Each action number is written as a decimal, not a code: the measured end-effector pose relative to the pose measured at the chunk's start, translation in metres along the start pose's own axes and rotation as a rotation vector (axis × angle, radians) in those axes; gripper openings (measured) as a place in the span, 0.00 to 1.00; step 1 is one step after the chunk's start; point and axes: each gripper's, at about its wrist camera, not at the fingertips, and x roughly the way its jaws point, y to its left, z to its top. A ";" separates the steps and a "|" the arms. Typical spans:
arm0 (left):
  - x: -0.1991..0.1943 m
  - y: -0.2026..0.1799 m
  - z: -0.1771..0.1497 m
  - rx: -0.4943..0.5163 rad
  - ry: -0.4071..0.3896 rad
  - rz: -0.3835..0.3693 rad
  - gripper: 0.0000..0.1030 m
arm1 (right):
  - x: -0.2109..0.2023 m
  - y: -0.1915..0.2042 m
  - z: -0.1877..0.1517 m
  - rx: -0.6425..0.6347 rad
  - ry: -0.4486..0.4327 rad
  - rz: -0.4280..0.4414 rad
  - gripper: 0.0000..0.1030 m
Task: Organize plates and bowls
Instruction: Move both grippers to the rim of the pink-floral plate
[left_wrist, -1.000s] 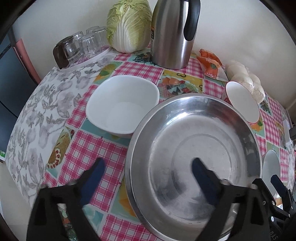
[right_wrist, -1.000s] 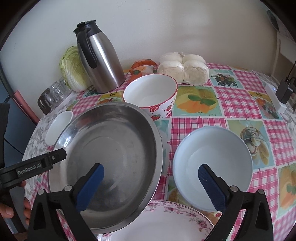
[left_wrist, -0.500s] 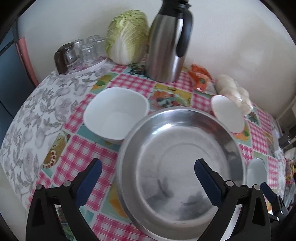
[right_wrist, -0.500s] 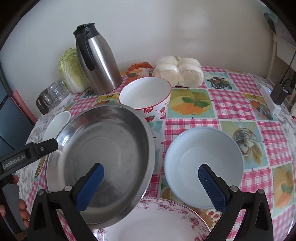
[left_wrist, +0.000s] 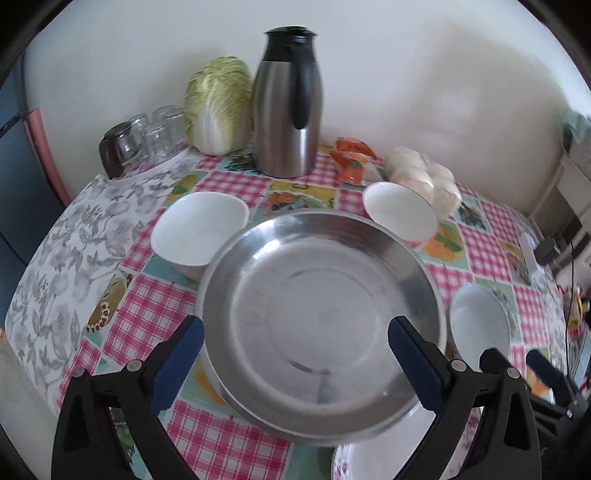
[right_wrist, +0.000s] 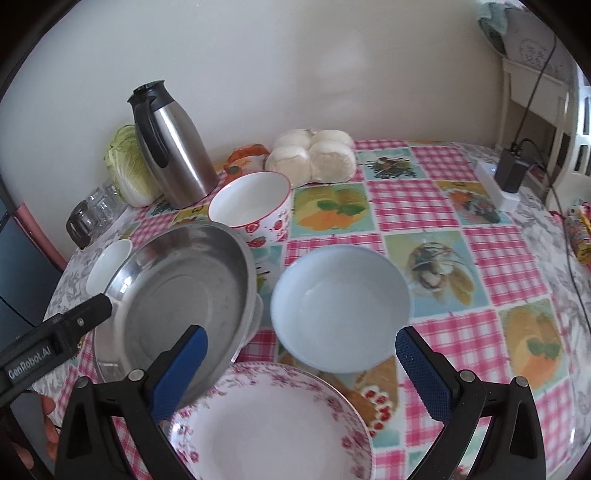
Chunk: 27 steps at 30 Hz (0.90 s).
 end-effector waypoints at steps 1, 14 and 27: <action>-0.002 -0.003 -0.003 0.014 0.001 -0.012 0.97 | -0.002 -0.002 -0.001 0.005 0.000 0.001 1.00; -0.021 -0.037 -0.043 0.070 0.077 -0.133 0.96 | -0.030 -0.037 -0.031 0.114 0.036 0.029 1.00; -0.008 -0.053 -0.071 0.120 0.230 -0.145 0.96 | 0.002 -0.059 -0.057 0.224 0.246 0.060 0.76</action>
